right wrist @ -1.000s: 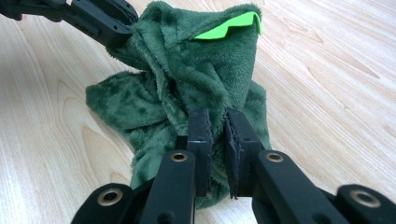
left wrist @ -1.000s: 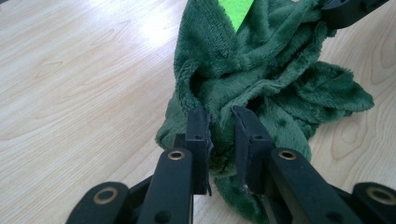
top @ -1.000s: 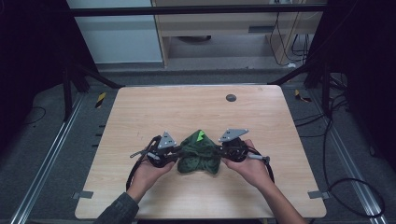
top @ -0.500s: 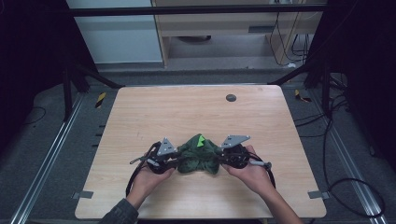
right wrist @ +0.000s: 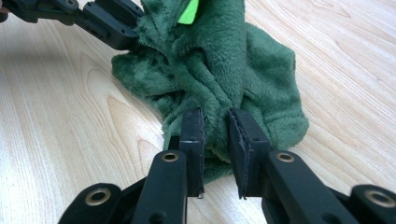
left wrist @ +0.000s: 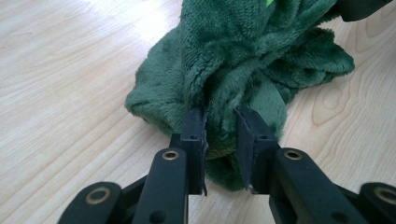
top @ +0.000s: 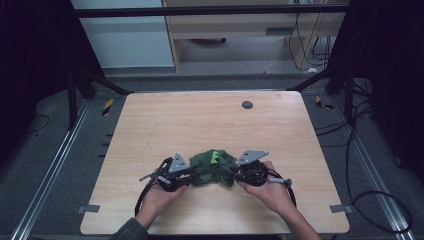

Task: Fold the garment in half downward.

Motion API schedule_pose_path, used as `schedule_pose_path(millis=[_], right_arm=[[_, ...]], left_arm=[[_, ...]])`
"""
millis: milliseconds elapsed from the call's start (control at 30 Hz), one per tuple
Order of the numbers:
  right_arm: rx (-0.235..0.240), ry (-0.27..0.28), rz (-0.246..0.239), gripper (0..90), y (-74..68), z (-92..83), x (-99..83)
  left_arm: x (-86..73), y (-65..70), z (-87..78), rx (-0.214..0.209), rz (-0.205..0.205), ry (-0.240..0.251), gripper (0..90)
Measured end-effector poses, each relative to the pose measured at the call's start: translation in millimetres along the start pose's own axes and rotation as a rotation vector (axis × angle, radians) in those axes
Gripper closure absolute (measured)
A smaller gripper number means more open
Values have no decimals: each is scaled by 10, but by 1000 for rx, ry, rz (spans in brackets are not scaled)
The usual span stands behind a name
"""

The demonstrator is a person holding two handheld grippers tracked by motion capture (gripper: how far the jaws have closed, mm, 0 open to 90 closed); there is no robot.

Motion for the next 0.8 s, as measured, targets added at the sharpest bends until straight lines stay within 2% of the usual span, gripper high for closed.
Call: schedule_pose_path(millis=[567, 800], right_arm=[[-15, -7, 8, 661, 0, -2, -50], [-25, -9, 13, 586, 10, -10, -71]], left_arm=[[-80, 24, 13, 0, -8, 2, 724], [-103, 22, 19, 0, -7, -2, 725]])
Point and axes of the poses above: each handheld gripper's, and its own axes: z roughly forward along the jaws, x roughly out of its top, y roughly to its right, the point moved 1 cm from there along z, roughly forward along the jaws, and after that the axes turned 9 degrees about y, right-handed, at the moved point
